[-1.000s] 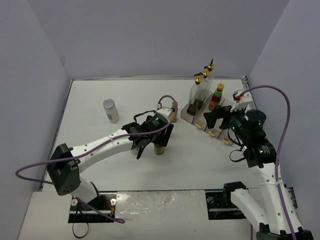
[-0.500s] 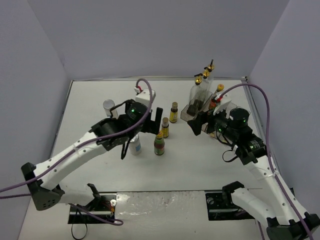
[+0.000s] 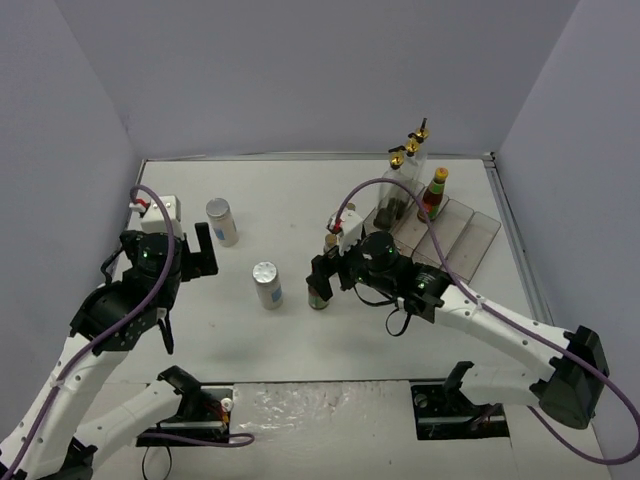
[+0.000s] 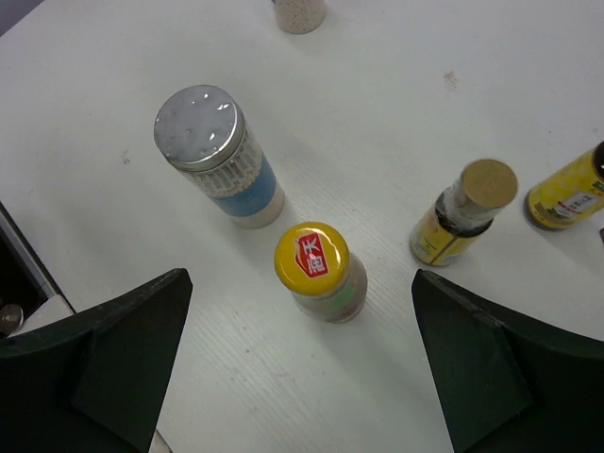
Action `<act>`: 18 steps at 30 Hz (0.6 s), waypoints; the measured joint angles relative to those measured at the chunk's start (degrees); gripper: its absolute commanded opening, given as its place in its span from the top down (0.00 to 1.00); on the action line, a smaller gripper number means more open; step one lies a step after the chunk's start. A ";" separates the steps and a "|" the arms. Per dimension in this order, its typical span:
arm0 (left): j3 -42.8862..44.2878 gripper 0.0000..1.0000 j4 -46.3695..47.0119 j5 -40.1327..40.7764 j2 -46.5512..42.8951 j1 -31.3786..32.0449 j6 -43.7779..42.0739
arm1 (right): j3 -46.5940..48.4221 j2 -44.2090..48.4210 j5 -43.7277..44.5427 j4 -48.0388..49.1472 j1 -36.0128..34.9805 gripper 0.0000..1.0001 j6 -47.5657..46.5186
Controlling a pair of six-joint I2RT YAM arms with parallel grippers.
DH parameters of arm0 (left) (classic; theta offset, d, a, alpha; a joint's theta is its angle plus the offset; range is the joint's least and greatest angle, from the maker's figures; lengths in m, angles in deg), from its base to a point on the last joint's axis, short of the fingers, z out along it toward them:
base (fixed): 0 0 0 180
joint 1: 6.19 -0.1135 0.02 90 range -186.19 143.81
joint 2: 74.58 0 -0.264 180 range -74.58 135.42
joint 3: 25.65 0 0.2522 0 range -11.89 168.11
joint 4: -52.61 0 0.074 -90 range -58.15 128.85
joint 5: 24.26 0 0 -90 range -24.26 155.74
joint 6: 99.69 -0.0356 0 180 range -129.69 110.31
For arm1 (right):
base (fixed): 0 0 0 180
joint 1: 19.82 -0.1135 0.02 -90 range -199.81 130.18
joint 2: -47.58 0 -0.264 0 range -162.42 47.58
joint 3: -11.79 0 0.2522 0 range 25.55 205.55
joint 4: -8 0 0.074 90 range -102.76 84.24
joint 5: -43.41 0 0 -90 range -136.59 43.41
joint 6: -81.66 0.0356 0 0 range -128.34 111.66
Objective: Organize the condiment bottles
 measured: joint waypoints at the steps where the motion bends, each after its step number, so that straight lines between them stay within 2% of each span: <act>1: -1.68 0.00 -0.42 -0.08 -1.37 -1.03 -0.18 | 0.00 -1.50 0.97 1.25 -0.85 0.00 0.12; 4: -6.63 0.00 -1.53 -0.09 -5.25 -3.75 -0.41 | -0.16 -5.80 3.13 4.10 -2.98 0.01 0.66; 9: -13.31 0.00 -2.12 0.35 -12.11 -4.33 -0.34 | -2.22 -9.74 6.10 8.35 -4.03 0.09 1.36; 15: -18.25 0.00 -1.37 0.45 -16.88 -4.33 -0.02 | -3.34 -12.10 8.12 11.16 -4.01 0.31 1.72; 18: -20.68 0.00 -0.28 -0.29 -17.53 -4.36 0.25 | -3.94 -12.53 8.58 12.71 -4.01 0.48 1.85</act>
